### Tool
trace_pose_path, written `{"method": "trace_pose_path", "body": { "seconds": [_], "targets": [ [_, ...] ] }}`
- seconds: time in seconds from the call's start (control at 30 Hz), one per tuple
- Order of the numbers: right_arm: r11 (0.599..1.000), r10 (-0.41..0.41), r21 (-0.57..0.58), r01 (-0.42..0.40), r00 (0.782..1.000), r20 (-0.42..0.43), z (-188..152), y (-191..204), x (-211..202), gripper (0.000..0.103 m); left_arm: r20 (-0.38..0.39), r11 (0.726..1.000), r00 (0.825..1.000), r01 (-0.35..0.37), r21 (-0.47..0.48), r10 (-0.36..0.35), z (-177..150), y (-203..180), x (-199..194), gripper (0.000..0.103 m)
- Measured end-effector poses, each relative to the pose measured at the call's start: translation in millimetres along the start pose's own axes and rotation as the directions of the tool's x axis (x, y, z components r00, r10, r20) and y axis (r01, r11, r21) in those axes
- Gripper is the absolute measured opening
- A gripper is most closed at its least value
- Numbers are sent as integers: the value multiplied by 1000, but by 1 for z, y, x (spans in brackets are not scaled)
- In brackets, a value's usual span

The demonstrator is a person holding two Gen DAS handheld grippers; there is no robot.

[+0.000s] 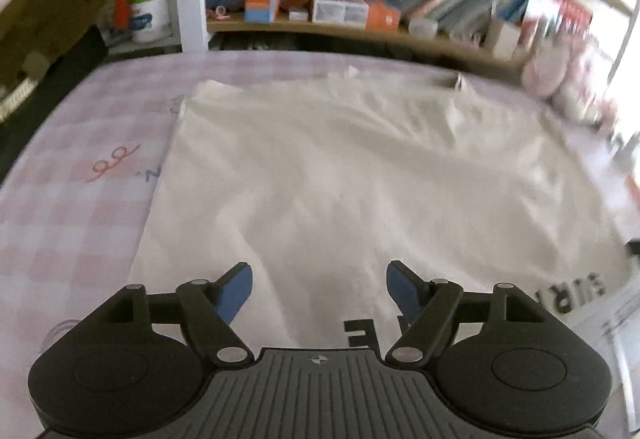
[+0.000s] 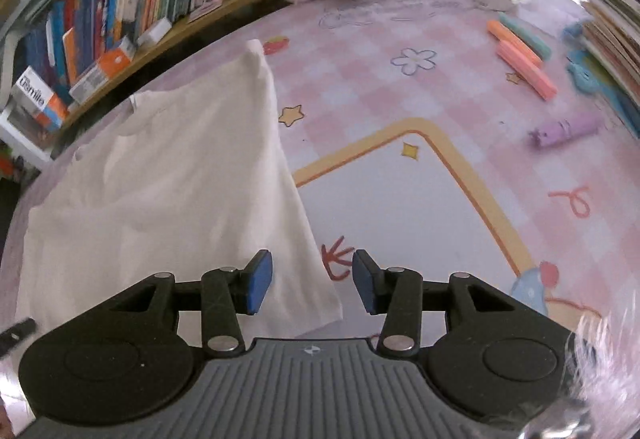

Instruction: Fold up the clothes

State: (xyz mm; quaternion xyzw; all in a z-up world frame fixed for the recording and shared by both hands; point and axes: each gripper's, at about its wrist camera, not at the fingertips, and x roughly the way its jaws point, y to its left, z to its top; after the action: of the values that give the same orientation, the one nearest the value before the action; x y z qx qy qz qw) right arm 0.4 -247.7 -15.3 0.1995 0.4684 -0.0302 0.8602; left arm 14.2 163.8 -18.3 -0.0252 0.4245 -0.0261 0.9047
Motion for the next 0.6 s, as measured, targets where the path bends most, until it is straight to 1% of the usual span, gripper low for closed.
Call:
{"method": "trace_pose_path", "body": {
  "seconds": [0.03, 0.13, 0.23, 0.3, 0.33, 0.43, 0.5, 0.57, 0.6],
  "targets": [
    [1000, -1, -4, 1, 1000, 7, -2, 1, -1, 42, -2, 1000, 1000, -7, 3, 7, 0, -3, 1, 76],
    [1000, -5, -28, 6, 1000, 19, -6, 6, -1, 42, -12, 1000, 1000, -6, -11, 6, 0, -5, 3, 88],
    [1000, 16, -2, -15, 1000, 8, -7, 3, 4, 43, -51, 1000, 999, -9, -11, 8, -5, -7, 6, 88],
    [999, 36, 16, -36, 999, -4, -3, 4, 9, 43, -58, 1000, 998, -10, 2, 10, -7, -12, 7, 88],
    [1000, 31, 5, -31, 1000, -5, -2, 5, 10, 43, -59, 1000, 998, -11, 5, 12, -7, -15, 7, 88],
    [996, 13, -88, -15, 1000, -23, 2, 12, 13, 41, -71, 1000, 997, -27, 3, 27, -8, -23, 8, 88],
    [990, 18, -140, -21, 1000, -21, 3, 13, 14, 41, -88, 999, 995, -48, -3, 47, -9, -28, 9, 88],
    [987, 32, -157, -36, 999, -25, 1, 11, 15, 40, -104, 997, 992, -76, -17, 74, -13, -33, 11, 89],
    [982, 43, -184, -48, 998, -34, 0, 12, 14, 33, -110, 996, 990, -89, -22, 86, -15, -36, 11, 89]
  ]
}}
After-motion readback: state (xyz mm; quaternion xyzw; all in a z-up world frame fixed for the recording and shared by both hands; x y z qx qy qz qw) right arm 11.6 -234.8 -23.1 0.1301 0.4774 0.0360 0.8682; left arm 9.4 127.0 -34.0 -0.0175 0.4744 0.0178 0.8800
